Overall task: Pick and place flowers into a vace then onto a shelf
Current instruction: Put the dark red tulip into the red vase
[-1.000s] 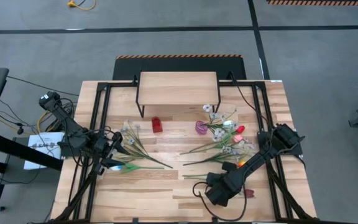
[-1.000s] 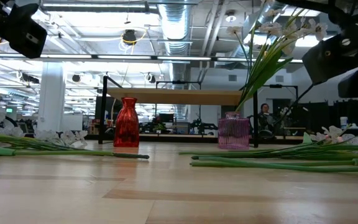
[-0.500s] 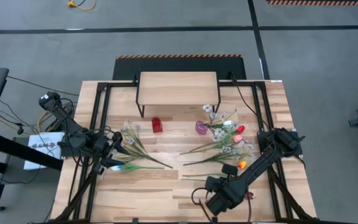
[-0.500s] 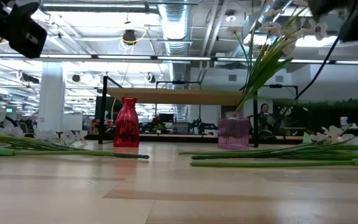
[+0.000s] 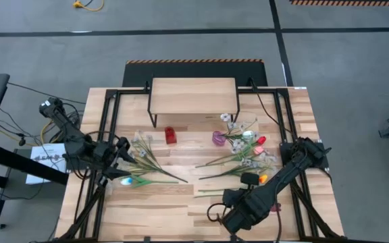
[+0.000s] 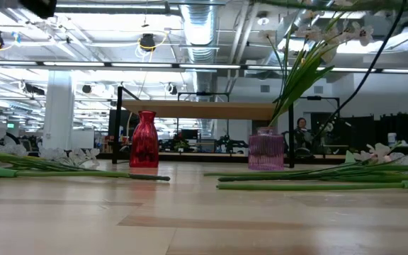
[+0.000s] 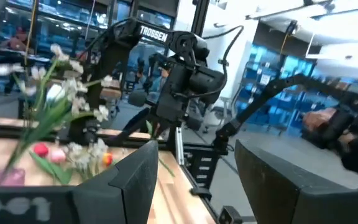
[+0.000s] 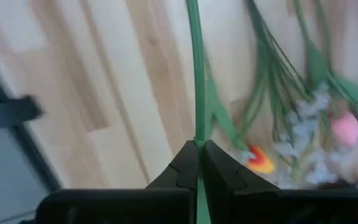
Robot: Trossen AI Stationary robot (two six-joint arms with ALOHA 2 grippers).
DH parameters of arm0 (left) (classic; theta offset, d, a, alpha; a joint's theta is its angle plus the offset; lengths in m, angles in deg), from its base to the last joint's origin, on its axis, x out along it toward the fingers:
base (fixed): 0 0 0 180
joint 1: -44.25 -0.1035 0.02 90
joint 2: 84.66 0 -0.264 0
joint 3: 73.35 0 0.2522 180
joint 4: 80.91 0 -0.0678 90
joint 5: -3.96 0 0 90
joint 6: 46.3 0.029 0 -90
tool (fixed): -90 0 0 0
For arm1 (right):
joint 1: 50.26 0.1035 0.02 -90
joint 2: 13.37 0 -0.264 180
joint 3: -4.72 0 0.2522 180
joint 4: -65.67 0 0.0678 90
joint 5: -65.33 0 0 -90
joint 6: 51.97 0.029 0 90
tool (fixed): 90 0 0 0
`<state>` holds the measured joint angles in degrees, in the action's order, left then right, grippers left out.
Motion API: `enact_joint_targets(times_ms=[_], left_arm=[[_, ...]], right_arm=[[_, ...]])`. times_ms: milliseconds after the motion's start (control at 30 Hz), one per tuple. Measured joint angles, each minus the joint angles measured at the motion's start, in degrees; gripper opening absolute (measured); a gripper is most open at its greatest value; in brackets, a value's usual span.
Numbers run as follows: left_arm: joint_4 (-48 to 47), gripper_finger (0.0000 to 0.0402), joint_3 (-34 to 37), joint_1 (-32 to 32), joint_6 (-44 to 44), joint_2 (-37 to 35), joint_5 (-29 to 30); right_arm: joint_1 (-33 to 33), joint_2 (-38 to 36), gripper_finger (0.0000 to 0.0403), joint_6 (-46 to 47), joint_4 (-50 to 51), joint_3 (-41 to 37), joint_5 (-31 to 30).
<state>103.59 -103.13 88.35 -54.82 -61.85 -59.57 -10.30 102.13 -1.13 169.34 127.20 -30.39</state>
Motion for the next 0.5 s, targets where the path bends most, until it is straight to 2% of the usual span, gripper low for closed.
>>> enact_joint_targets(times_ms=[100,267,500], left_arm=[[-7.01,0.0204,-7.72,-1.89,0.22,6.64,0.13],[-17.61,0.0204,-21.82,-6.73,-0.05,18.43,-3.95],[-28.81,0.0204,-37.03,-12.74,0.22,27.9,-7.95]], right_arm=[[-1.41,0.01,0.0001,-3.91,0.01,3.42,0.69],[-3.95,0.0,0.0001,-8.74,0.09,6.21,2.09],[-6.09,0.0,0.0,-13.61,0.09,11.36,4.32]])
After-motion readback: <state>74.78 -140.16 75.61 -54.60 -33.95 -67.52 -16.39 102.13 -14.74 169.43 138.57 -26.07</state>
